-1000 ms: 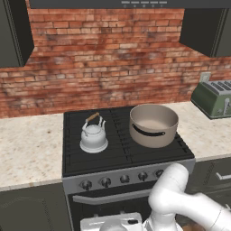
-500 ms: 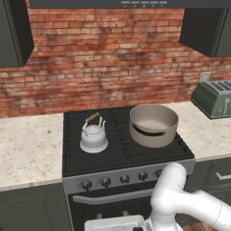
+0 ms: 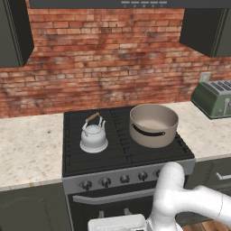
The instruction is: Pick the kettle from the counter and place it on a stove burner. Then turn the burner on.
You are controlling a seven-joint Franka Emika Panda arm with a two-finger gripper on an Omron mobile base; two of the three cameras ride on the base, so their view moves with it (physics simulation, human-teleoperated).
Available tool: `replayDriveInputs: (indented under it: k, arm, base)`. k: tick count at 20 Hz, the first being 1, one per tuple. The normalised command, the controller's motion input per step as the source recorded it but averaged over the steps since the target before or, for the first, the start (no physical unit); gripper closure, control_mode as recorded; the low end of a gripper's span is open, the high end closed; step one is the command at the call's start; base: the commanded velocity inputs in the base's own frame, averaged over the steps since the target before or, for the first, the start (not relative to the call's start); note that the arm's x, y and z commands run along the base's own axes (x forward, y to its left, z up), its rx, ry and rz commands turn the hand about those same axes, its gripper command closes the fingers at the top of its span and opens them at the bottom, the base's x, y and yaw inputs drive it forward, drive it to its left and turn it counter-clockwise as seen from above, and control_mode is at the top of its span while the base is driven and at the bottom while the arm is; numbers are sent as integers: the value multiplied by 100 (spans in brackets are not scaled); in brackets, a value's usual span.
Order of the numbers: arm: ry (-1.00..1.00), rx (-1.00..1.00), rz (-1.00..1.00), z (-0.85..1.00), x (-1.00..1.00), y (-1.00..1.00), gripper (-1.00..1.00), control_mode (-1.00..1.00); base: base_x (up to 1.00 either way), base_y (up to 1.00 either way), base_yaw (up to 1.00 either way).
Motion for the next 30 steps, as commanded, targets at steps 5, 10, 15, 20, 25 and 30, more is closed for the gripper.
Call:
replayDriveInputs:
  k: [5,10,15,20,25,30]
  arm:
    - [0,0,0,-7,52,0,-100,-100]
    - [0,0,0,-14,58,0,-100,-100]
    - [0,-1,0,-31,42,5,-100,-100]
    - [-3,0,0,-23,40,22,-100,-100]
    - [-1,-1,0,-16,37,38,-100,-100]
    - [0,0,0,-18,19,31,-100,-100]
  base:
    - [0,0,0]
    - [0,0,0]
    - [0,0,0]
    - [0,0,0]
    - [0,0,0]
    - [0,0,0]
